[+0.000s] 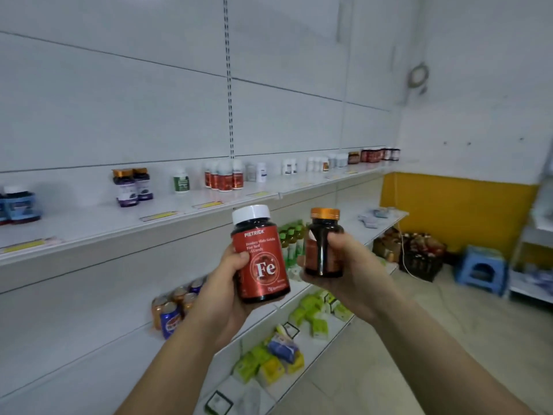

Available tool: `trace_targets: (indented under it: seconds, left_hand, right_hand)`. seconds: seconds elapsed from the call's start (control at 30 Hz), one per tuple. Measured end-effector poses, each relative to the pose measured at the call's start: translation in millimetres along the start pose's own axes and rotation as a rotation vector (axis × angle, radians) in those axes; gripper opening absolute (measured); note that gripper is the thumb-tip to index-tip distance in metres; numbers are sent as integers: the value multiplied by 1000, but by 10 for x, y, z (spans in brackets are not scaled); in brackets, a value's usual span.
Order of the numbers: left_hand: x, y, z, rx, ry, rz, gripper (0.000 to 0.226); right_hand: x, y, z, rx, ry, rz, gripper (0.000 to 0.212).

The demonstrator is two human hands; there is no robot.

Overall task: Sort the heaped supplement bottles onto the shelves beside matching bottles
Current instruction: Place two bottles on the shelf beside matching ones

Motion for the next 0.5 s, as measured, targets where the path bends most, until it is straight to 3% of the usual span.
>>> trace_targets:
  seconds: [0.1,0.23,0.4,0.5]
  left_hand:
    - [181,249,-476,33,-26,-15,57]
    - [439,430,-1233,76,-28,-72,29]
    - [703,627,-2376,95,-1,-41,36]
    - [829,829,-3090,140,-41,-22,35]
  right_hand:
    - [92,-408,-252,-58,-15,-51,32]
    - [69,-891,-748,-127,44,-85,47]
    - [89,-1516,-1584,-177,-35,36,50]
    - [202,-1982,-2114,-266,-24,-33,57]
Point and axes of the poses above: each hand's wrist, its own z-axis away from the middle knuckle, its own y-axis out of the palm, x = y × z, the point moved 1 cm from there along -z, towards the middle knuckle, and after that the axes turned 2 degrees about -y, right-handed, at the moved point
